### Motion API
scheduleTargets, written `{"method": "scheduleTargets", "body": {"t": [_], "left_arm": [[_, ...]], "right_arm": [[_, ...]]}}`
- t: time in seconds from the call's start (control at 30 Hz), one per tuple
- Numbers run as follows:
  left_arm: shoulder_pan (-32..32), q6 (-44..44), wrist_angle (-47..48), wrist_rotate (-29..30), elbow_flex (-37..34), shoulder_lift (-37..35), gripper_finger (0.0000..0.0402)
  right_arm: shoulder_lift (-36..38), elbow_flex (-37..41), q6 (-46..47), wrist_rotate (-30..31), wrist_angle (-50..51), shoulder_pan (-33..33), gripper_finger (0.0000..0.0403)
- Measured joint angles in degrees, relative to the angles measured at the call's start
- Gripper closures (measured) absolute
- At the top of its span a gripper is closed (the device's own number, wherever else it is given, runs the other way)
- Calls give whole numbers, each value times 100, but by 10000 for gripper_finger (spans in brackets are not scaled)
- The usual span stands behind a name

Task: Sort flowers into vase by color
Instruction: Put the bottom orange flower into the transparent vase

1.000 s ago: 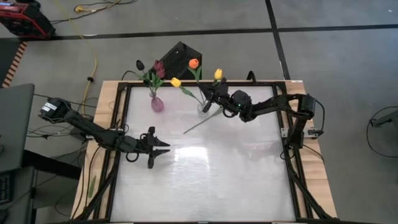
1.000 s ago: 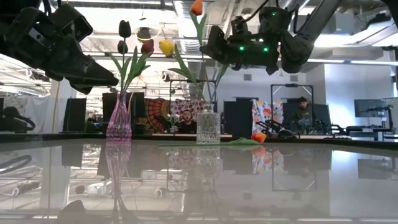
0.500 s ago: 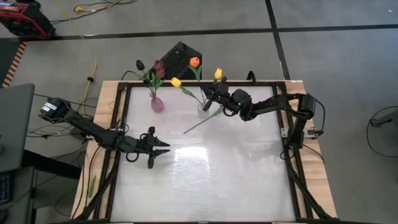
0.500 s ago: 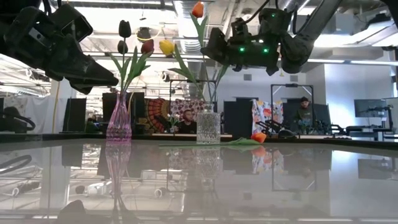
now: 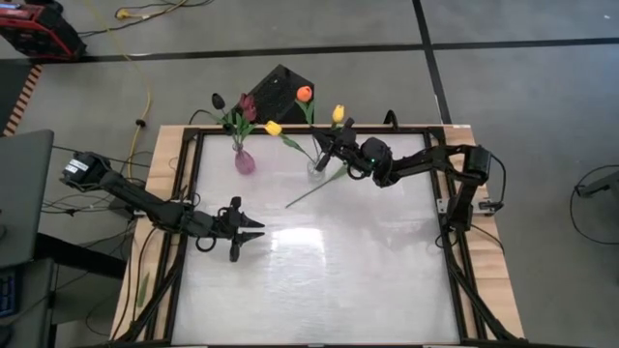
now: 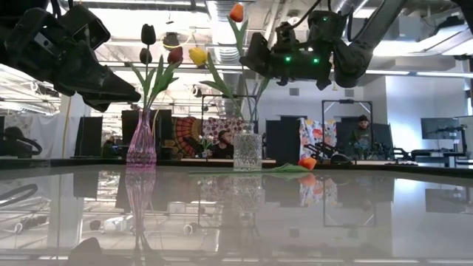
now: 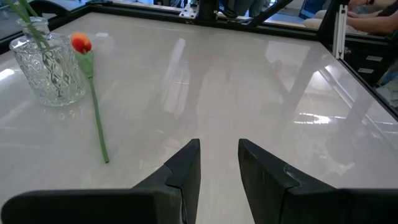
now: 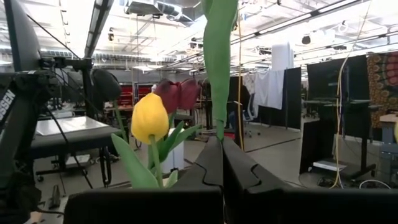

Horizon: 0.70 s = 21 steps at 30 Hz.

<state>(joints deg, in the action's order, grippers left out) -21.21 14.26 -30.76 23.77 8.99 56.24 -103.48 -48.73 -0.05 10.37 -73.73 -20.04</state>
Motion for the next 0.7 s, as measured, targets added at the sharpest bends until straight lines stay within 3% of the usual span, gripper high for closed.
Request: {"method": "scheduleTargets", "body": {"t": [0.7], "left_arm": [[1,0,0,-2,0,1,306]], "right_arm": [[-7,0,-23,26,3,141,387]]}}
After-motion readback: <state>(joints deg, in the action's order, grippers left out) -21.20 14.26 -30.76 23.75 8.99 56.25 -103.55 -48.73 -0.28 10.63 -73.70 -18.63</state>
